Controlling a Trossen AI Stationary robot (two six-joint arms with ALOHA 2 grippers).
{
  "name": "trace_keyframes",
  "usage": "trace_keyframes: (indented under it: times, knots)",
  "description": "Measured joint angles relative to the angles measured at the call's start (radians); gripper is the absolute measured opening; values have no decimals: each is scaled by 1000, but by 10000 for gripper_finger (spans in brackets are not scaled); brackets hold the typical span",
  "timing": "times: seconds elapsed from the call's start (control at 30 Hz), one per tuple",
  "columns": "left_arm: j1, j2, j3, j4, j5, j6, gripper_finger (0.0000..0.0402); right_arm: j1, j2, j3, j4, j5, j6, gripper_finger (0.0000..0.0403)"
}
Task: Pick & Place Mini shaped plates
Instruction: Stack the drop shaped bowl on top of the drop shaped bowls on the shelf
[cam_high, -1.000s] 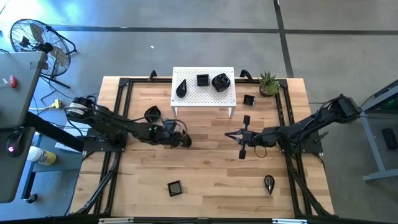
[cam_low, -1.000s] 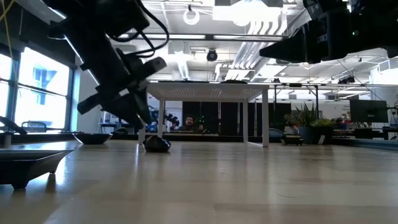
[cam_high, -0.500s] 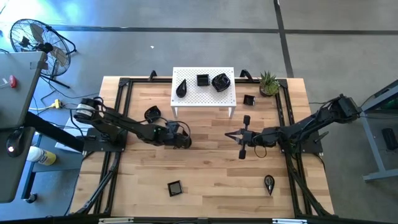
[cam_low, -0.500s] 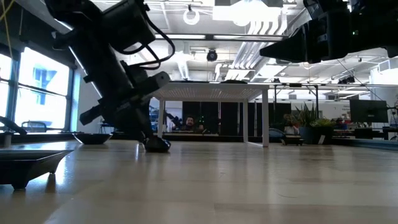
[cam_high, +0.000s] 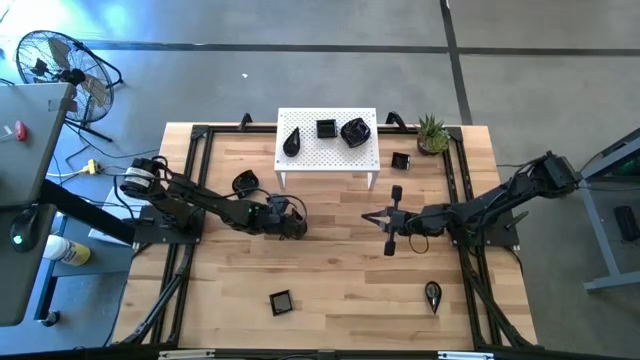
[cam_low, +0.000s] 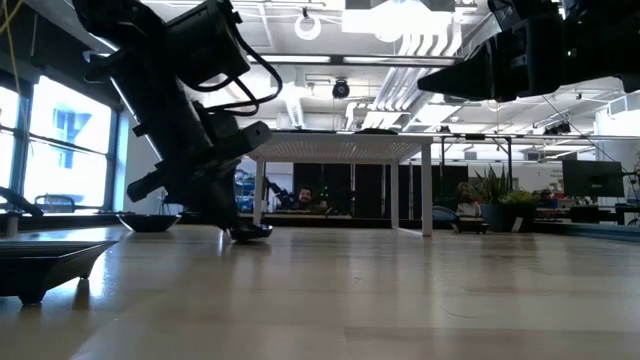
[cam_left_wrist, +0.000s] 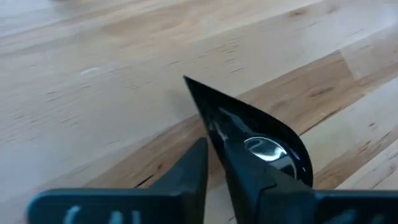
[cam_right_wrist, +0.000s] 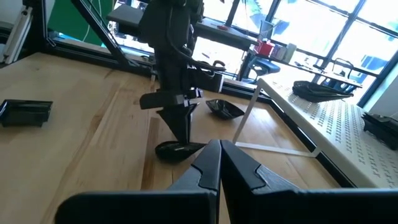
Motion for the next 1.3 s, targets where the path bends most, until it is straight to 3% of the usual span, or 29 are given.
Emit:
trace_keyframes:
  times: [0.17, 0.47, 0.8, 1.07, 1.3]
  knots:
    - [0, 0, 0, 0, 5, 23, 5, 0, 0, 0, -7, 0, -8, 1]
    - [0, -50, 0, -28, 41, 98, 1, 0, 0, 0, -8, 0, -8, 1]
    - [24, -315, 0, -130, 61, 185, 0, 0, 0, 1, -14, 0, -9, 2]
    - [244, -542, 0, -126, 75, 358, 0, 0, 0, 1, -9, 0, -11, 2]
    - [474, -539, 95, -109, 166, 543, 0, 0, 0, 1, -7, 1, -11, 2]
